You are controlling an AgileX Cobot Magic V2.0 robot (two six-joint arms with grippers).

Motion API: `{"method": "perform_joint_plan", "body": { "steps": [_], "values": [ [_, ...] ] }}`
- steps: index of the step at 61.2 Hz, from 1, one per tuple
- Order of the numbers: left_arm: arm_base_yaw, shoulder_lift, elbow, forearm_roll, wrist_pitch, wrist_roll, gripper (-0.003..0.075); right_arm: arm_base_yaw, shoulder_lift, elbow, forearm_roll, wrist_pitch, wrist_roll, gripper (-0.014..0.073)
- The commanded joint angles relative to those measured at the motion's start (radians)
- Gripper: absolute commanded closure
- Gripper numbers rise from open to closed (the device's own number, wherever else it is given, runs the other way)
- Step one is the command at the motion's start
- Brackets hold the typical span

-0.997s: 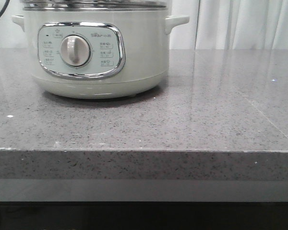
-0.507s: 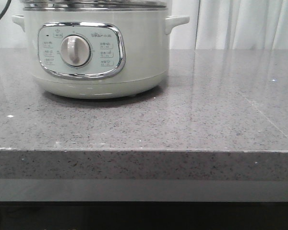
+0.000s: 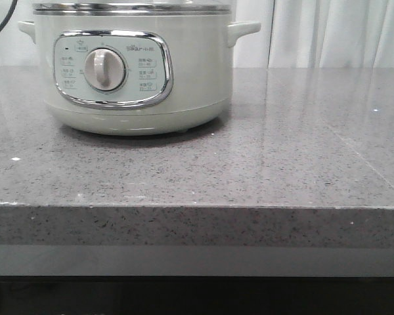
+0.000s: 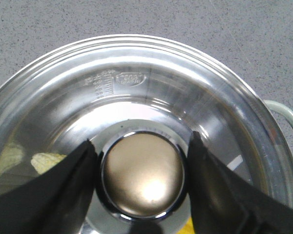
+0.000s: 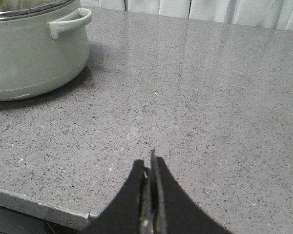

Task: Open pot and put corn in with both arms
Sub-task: 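Lower the glass lid back onto the pot with the left gripper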

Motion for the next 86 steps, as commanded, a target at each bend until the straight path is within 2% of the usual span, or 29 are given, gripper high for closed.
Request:
{"method": "perform_joint_plan", "body": {
  "steps": [1,10,15,48,55,71,80,86],
  "values": [
    [-0.002,-0.050,-0.017,0.005,-0.071,-0.001,0.0306,-0.007,0.010,-0.027,-0.002,-0.086,0.002,0.0710],
    [-0.002,-0.050,-0.017,0.005,-0.052,-0.001,0.0205,-0.007,0.010,-0.027,-0.002,-0.086,0.002,0.0710],
    [-0.002,-0.050,-0.017,0.005,-0.054,-0.001,0.0175,-0.007,0.010,-0.027,-0.002,-0.086,0.002,0.0710],
    [0.002,-0.168,-0.045,0.005,-0.072,0.022,0.0180,-0.007,0.010,-0.027,-0.002,-0.084,0.002,0.0710],
    [0.002,-0.199,-0.043,0.005,-0.067,0.022,0.0254,-0.007,0.010,-0.027,-0.002,-0.084,0.002,0.0710],
    [0.007,-0.285,0.017,0.022,-0.059,0.022,0.0548,-0.007,0.010,-0.027,-0.002,-0.085,0.002,0.0710],
    [0.007,-0.351,0.124,0.046,-0.072,0.022,0.0646,-0.007,0.010,-0.027,-0.002,-0.085,0.002,0.0710],
    [0.007,-0.425,0.230,0.067,-0.125,0.022,0.0680,-0.007,0.010,-0.027,-0.002,-0.085,0.002,0.0710]
  ]
}}
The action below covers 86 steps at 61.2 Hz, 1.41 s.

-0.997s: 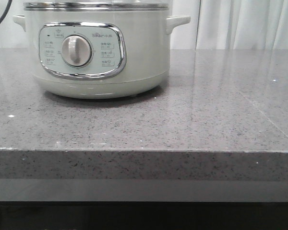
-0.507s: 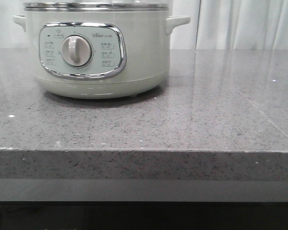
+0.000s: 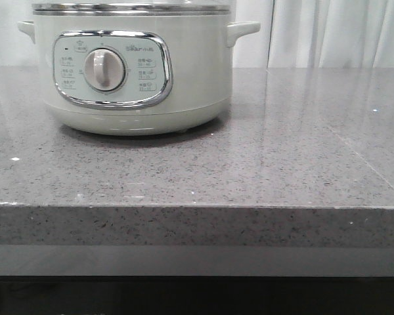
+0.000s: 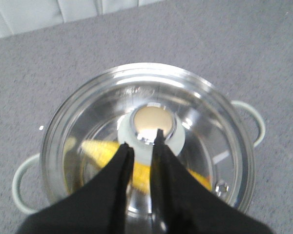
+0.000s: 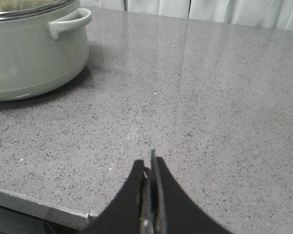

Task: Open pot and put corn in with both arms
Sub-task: 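Lower the glass lid back onto the pot with the left gripper, then release the lid knob and raise the left gripper away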

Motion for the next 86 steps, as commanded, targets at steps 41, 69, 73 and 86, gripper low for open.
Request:
{"method": "perform_joint_plan", "body": {
  "steps": [41,69,73,86],
  "values": [
    [0.003,-0.961,1.020,0.021,-0.545,-0.010,0.0741,-0.007,0.010,-0.027,-0.003,-0.090,0.002,0.0710],
    [0.003,-1.464,1.365,-0.083,-0.542,-0.010,0.0741,-0.007,0.010,-0.027,-0.003,-0.090,0.002,0.0710],
    [0.003,-1.509,1.389,-0.087,-0.546,-0.010,0.0741,-0.007,0.010,-0.027,-0.003,-0.090,0.002,0.0710],
    [0.003,-1.549,1.424,-0.090,-0.609,-0.010,0.0741,-0.007,0.010,-0.027,-0.003,-0.090,0.002,0.0710]
  ]
}}
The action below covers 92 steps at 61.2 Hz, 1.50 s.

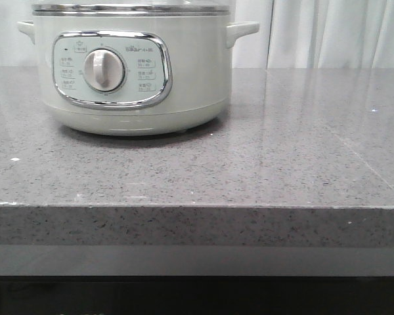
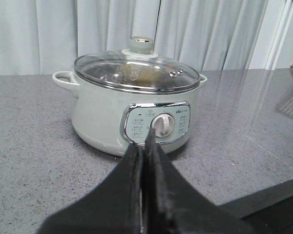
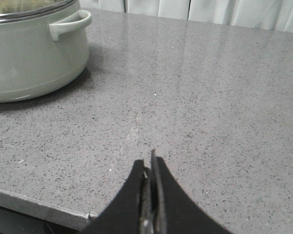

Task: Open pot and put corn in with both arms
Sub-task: 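Release the lid knob and raise the left gripper away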

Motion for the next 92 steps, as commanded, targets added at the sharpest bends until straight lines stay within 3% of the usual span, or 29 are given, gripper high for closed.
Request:
{"method": "perform_joint_plan", "body": {
  "steps": [1,39,52,70,92],
  "values": [
    [0.003,-0.002,-0.021,-0.015,-0.115,-0.010,0.0741,-0.007,0.010,-0.027,-0.003,-0.085,0.000,0.0710],
    [0.003,-0.001,0.005,-0.011,-0.143,-0.010,0.0741,-0.007,0.010,-0.027,-0.003,-0.084,0.000,0.0710],
    [0.150,-0.015,0.124,-0.005,-0.282,-0.010,0.0741,-0.007,0.010,-0.027,-0.003,-0.081,0.000,0.0710],
    [0.395,-0.015,0.272,-0.005,-0.291,-0.010,0.0741,-0.007,0.010,-0.027,-0.003,-0.079,0.000,0.0710],
    [0.414,-0.015,0.449,-0.013,-0.475,-0.010,0.0741,-0.007,0.010,-0.027,-0.003,-0.079,0.000,0.0710]
  ]
}}
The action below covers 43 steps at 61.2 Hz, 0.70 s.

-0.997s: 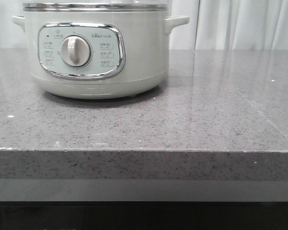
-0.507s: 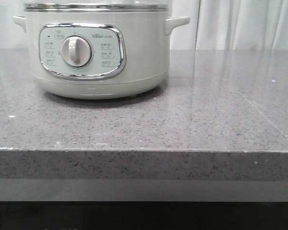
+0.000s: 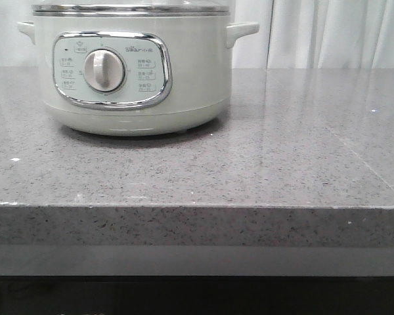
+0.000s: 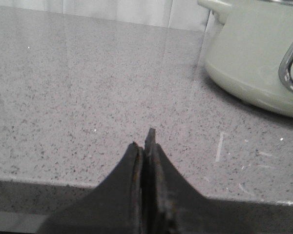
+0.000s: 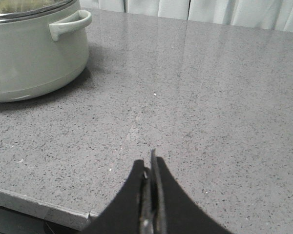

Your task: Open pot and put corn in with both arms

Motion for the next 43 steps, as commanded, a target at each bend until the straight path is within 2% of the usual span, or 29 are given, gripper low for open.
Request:
{"method": "perform_joint_plan", "body": {
  "steps": [1,43],
  "values": [
    [0.001,-0.015,0.013,-0.012,-0.142,-0.010,0.0741,-0.007,0.010,-0.027,-0.003,-0.079,0.000,0.0710],
    [0.001,-0.015,0.013,-0.012,-0.122,-0.010,0.0741,-0.007,0.010,-0.027,-0.003,-0.079,0.000,0.0710]
  ]
}}
